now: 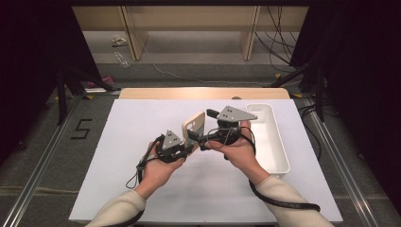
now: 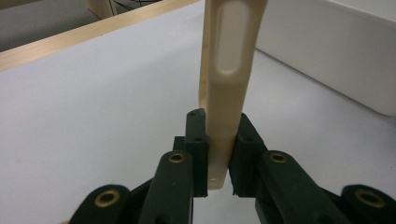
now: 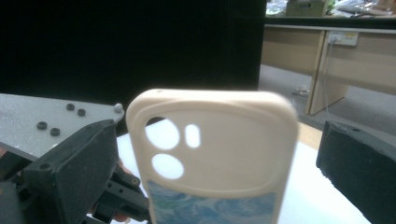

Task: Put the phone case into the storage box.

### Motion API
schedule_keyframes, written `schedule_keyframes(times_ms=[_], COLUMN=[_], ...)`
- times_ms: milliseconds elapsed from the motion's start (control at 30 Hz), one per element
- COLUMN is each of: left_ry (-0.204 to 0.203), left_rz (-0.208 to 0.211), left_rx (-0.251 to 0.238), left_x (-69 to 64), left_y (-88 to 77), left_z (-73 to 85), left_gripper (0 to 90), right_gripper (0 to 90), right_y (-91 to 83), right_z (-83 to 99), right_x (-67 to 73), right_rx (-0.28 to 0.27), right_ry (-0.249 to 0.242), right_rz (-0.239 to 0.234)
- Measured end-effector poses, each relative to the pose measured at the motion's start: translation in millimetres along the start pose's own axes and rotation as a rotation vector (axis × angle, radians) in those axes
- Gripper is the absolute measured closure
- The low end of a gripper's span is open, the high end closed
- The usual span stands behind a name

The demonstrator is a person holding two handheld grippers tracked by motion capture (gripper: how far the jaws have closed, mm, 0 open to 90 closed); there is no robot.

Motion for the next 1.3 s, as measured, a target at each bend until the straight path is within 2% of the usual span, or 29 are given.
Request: schedule_keyframes(times_ms=[333, 567, 867, 1300], left_ry=[0.007, 0.015, 0.014, 0.014], left_rz=[0.007, 0.015, 0.009, 0.007], left_rx=[0.000, 0.004, -0.001, -0.008], left_x=[-5.3, -9.9, -10.2, -9.5], left_y=[2.4, 3.7, 3.7, 3.3], left_z=[-0.4, -0.6, -0.7, -0.9], left_gripper=[79.4, 79.4, 79.4, 79.3], right_gripper=[0.0, 0.4, 8.4, 11.7], right_y=[5.8, 7.4, 8.1, 8.0], right_z=[5.4, 7.4, 8.2, 7.8], right_x=[5.1, 5.7, 8.0, 8.9], right_rx=[0.017, 0.015, -0.001, -0.016], right_ry=[-0.003, -0.010, -0.006, -0.030], right_rz=[0.006, 0.036, 0.071, 0.069])
Point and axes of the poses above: each handheld gripper's, and its own axes: y roughly forward along the jaws, z roughly out of its underside, x roughly to its left, the point moved 1 cm from there along y, roughly forward along the jaws, and after that the axes turned 1 degree about z, right-handed, at the moved point
